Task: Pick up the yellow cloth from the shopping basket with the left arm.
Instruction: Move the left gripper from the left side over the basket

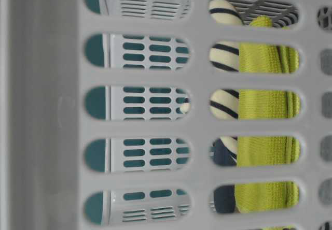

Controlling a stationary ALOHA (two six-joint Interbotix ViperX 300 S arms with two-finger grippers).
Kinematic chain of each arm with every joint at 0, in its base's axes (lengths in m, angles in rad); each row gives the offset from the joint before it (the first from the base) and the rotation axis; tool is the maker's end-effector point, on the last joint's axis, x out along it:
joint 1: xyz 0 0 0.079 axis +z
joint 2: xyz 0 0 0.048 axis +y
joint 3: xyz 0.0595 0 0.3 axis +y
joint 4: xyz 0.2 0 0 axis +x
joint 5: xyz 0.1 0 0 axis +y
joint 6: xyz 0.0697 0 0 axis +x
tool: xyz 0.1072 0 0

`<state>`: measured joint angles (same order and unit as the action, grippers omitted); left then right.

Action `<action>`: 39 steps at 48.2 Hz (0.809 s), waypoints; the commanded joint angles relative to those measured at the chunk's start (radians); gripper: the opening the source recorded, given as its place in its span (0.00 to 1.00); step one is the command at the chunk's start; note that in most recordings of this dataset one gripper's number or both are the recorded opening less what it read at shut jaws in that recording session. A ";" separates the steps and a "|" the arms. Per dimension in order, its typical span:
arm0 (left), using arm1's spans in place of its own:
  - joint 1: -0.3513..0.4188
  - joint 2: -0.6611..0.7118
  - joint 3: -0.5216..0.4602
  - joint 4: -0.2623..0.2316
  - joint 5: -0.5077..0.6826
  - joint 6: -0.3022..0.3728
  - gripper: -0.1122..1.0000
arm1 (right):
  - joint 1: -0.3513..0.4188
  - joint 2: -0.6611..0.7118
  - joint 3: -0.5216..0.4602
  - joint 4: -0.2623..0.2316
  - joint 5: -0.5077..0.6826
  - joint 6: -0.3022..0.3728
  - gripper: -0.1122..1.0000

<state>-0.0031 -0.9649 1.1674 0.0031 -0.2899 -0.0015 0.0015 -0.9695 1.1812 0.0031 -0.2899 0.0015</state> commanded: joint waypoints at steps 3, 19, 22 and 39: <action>0.005 0.006 -0.101 0.040 0.101 -0.014 0.14 | -0.009 0.008 -0.028 0.008 0.003 0.006 0.10; -0.015 0.178 -0.431 0.041 0.574 -0.009 0.10 | -0.009 0.009 -0.086 0.012 0.253 0.009 0.10; -0.017 0.227 -0.488 0.041 0.640 -0.008 0.10 | -0.011 0.009 -0.100 0.012 0.285 0.006 0.10; -0.035 0.514 -0.738 0.041 0.894 -0.008 0.10 | -0.011 -0.012 -0.112 0.012 0.330 0.012 0.37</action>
<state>-0.0353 -0.5062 0.4970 0.0399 0.5522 -0.0077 -0.0077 -0.9802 1.0968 0.0123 0.0445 0.0107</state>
